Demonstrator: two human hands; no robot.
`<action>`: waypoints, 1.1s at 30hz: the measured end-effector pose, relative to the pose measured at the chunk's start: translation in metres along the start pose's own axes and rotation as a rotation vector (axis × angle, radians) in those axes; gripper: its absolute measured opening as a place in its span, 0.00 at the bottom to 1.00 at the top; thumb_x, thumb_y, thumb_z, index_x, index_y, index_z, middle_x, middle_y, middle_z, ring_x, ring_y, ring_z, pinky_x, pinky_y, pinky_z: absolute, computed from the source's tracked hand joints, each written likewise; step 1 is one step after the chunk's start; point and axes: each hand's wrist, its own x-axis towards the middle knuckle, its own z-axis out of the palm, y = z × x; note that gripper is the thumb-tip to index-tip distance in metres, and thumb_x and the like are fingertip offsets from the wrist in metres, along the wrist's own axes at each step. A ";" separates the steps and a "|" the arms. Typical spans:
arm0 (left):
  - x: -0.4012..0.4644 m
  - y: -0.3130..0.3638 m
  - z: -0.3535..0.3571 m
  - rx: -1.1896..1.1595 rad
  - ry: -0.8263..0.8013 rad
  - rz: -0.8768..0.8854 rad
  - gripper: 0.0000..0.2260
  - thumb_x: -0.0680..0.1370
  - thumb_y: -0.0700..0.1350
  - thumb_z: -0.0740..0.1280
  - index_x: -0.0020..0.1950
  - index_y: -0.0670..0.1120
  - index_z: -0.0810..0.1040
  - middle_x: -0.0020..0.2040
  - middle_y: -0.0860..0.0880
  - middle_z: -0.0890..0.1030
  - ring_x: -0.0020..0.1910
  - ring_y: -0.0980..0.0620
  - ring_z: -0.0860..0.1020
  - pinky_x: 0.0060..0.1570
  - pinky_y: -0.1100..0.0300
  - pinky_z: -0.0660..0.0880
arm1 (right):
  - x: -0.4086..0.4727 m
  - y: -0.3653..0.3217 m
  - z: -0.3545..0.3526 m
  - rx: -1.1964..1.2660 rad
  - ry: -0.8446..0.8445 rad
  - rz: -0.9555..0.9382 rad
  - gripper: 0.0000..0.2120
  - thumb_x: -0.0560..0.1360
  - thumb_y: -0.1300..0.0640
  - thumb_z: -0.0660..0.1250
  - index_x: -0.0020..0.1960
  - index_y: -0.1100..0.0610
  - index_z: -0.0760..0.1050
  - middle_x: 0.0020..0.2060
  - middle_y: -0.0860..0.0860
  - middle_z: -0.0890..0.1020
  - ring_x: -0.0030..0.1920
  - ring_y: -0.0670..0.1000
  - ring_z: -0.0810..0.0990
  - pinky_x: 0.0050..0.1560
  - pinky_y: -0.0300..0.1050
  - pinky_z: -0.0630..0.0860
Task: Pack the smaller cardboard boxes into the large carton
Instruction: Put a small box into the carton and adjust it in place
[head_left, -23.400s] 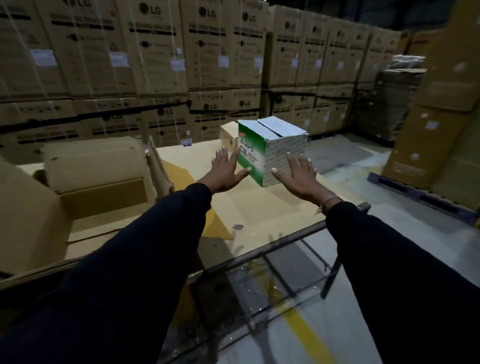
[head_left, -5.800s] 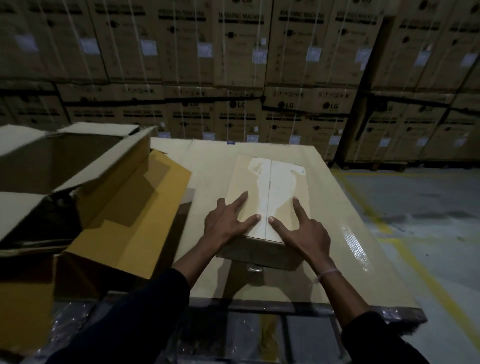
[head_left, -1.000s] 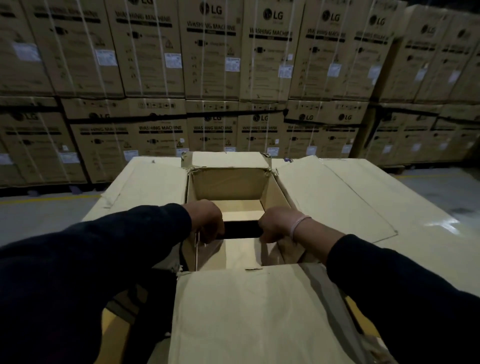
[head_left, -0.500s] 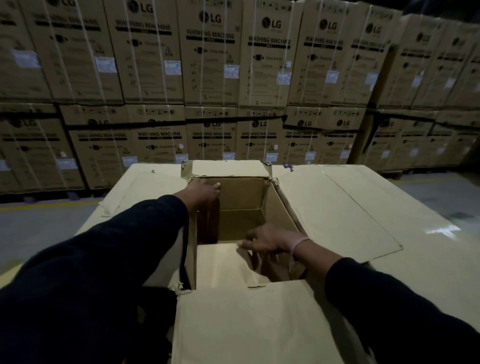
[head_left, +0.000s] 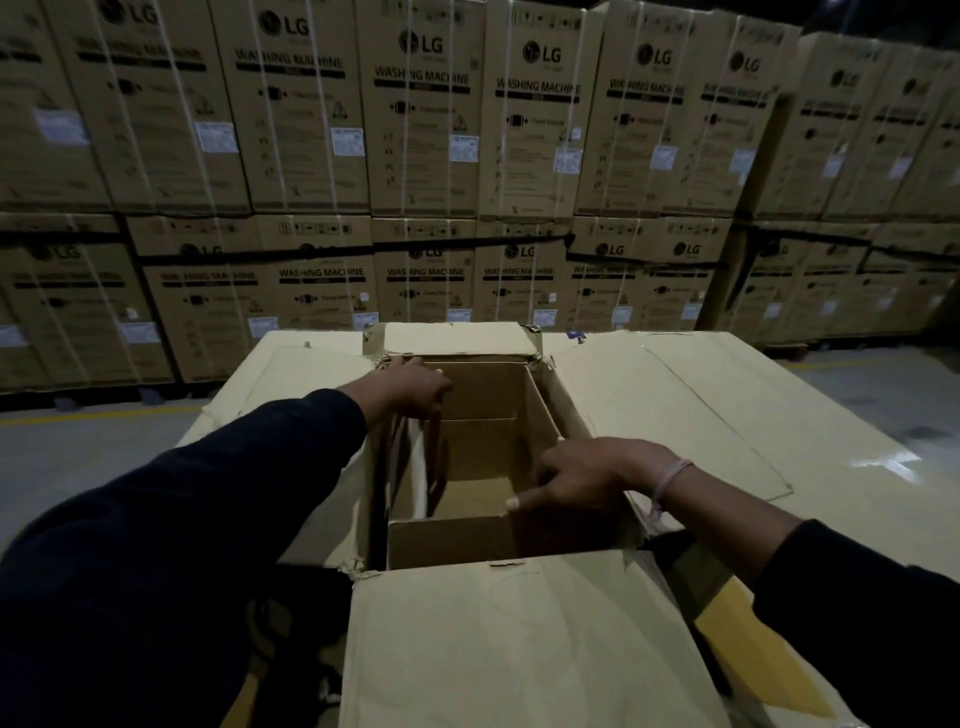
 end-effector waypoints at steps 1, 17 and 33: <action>-0.001 0.002 0.000 -0.006 0.006 0.006 0.23 0.82 0.53 0.63 0.77 0.54 0.68 0.75 0.50 0.72 0.76 0.43 0.64 0.73 0.40 0.60 | 0.000 0.000 -0.001 0.002 0.005 -0.009 0.24 0.78 0.29 0.62 0.55 0.47 0.81 0.47 0.44 0.81 0.49 0.46 0.78 0.46 0.44 0.73; -0.014 0.009 0.003 -0.059 -0.003 -0.007 0.33 0.79 0.69 0.61 0.78 0.52 0.67 0.76 0.48 0.71 0.78 0.41 0.61 0.75 0.39 0.57 | 0.001 -0.003 -0.005 -0.108 0.137 -0.159 0.26 0.83 0.36 0.58 0.71 0.51 0.78 0.68 0.53 0.79 0.74 0.55 0.72 0.81 0.61 0.52; -0.028 0.007 -0.005 -0.078 -0.112 -0.026 0.31 0.79 0.52 0.70 0.81 0.55 0.63 0.78 0.47 0.67 0.79 0.41 0.58 0.77 0.40 0.59 | 0.003 -0.011 -0.003 -0.198 0.095 -0.122 0.29 0.82 0.32 0.58 0.70 0.51 0.79 0.64 0.52 0.81 0.66 0.55 0.77 0.72 0.58 0.71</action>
